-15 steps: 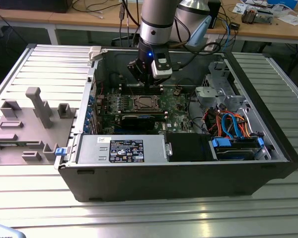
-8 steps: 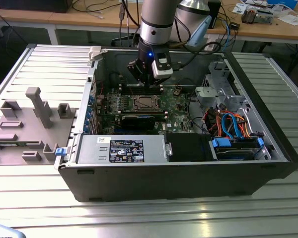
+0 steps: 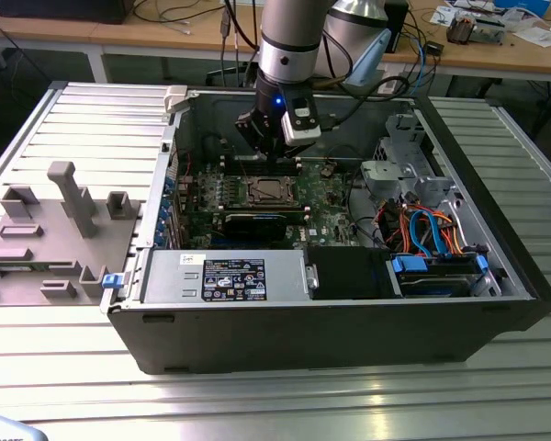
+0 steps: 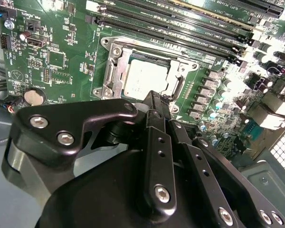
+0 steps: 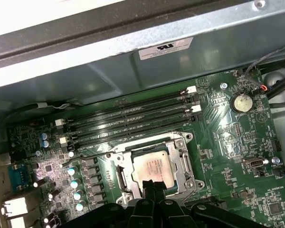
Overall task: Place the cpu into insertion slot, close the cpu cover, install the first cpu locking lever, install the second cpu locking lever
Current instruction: 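Install the first cpu locking lever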
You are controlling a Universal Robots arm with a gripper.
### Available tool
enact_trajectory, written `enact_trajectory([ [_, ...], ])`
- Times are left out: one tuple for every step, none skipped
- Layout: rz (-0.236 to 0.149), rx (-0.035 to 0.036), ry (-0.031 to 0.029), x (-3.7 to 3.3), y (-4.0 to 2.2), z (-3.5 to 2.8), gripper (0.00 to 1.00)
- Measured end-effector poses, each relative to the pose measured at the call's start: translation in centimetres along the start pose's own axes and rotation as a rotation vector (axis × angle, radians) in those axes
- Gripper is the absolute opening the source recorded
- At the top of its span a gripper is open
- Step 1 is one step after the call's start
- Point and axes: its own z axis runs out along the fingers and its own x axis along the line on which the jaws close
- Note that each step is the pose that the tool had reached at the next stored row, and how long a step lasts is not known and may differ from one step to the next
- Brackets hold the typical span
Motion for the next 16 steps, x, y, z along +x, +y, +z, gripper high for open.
enact_trajectory([
  [-0.005,0.0003,0.0001,0.00,0.00,0.00,0.11],
  [-0.007,0.0004,0.0001,0.00,0.00,0.00,0.11],
  [-0.009,0.0005,0.0001,0.00,0.00,0.00,0.11],
  [-0.012,0.0007,0.0002,0.00,0.00,0.00,0.11],
  [-0.015,0.0008,0.0002,0.00,0.00,0.00,0.11],
  [-0.017,0.0009,0.0002,0.00,0.00,0.00,0.11],
  [-0.020,0.0010,0.0003,0.00,0.00,0.00,0.11],
  [-0.023,0.0012,0.0004,0.00,0.00,0.00,0.11],
  [-0.025,0.0013,0.0003,0.00,0.00,0.00,0.11],
  [-0.027,0.0014,0.0004,0.00,0.00,0.00,0.11],
  [-0.029,0.0016,0.0004,0.00,0.00,0.00,0.11],
  [-0.031,0.0016,0.0004,0.00,0.00,0.00,0.11],
  [-0.033,0.0018,0.0005,0.00,0.00,0.00,0.11],
  [-0.035,0.0018,0.0005,0.00,0.00,0.00,0.11],
  [-0.037,0.0020,0.0005,0.00,0.00,0.00,0.11],
  [-0.039,0.0021,0.0005,0.00,0.00,0.00,0.11],
])
